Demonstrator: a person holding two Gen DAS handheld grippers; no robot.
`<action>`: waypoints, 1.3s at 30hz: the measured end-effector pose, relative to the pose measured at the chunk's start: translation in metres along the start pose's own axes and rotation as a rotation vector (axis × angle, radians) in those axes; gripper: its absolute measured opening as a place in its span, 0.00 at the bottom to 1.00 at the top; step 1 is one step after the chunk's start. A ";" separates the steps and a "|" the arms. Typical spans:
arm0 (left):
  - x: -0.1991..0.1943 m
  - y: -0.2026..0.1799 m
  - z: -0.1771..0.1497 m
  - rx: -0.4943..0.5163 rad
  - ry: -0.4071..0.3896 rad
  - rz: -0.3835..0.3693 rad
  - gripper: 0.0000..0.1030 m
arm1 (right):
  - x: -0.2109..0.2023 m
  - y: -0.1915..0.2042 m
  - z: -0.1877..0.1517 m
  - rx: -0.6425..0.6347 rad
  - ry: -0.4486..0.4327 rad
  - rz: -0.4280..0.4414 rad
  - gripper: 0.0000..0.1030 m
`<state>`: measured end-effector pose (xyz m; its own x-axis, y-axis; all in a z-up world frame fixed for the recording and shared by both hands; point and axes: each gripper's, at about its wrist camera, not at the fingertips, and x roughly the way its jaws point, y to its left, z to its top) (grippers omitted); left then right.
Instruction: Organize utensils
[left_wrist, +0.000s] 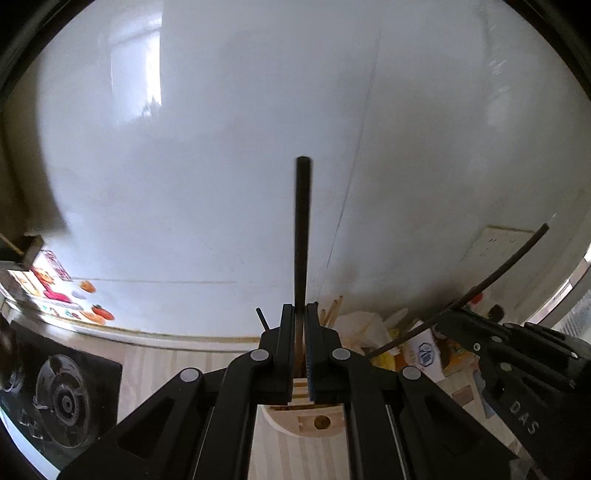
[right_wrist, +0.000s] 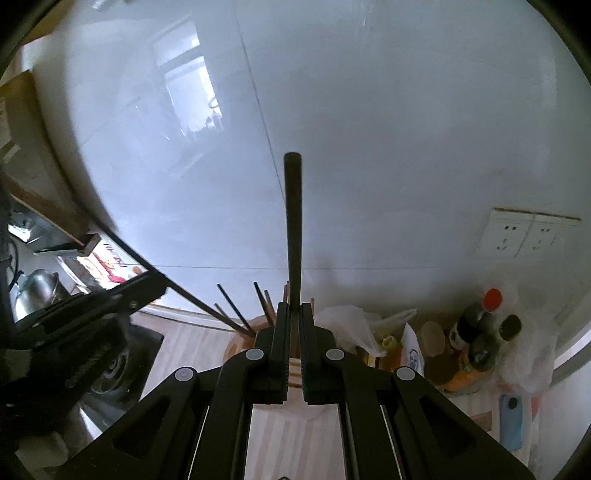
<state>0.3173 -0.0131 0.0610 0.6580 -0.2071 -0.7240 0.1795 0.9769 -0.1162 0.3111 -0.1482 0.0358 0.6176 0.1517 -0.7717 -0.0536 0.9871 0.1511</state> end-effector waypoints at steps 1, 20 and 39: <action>0.009 0.001 0.000 0.003 0.021 -0.001 0.02 | 0.007 -0.001 0.002 -0.004 0.008 -0.003 0.05; 0.011 0.041 -0.034 -0.105 0.069 0.082 0.78 | 0.083 -0.020 -0.012 0.075 0.181 -0.049 0.50; -0.039 0.037 -0.096 0.037 -0.002 0.178 1.00 | 0.015 0.008 -0.097 0.036 0.019 -0.405 1.00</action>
<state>0.2282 0.0357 0.0193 0.6835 -0.0316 -0.7293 0.0874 0.9954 0.0388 0.2438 -0.1326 -0.0341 0.5688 -0.2480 -0.7842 0.2192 0.9647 -0.1460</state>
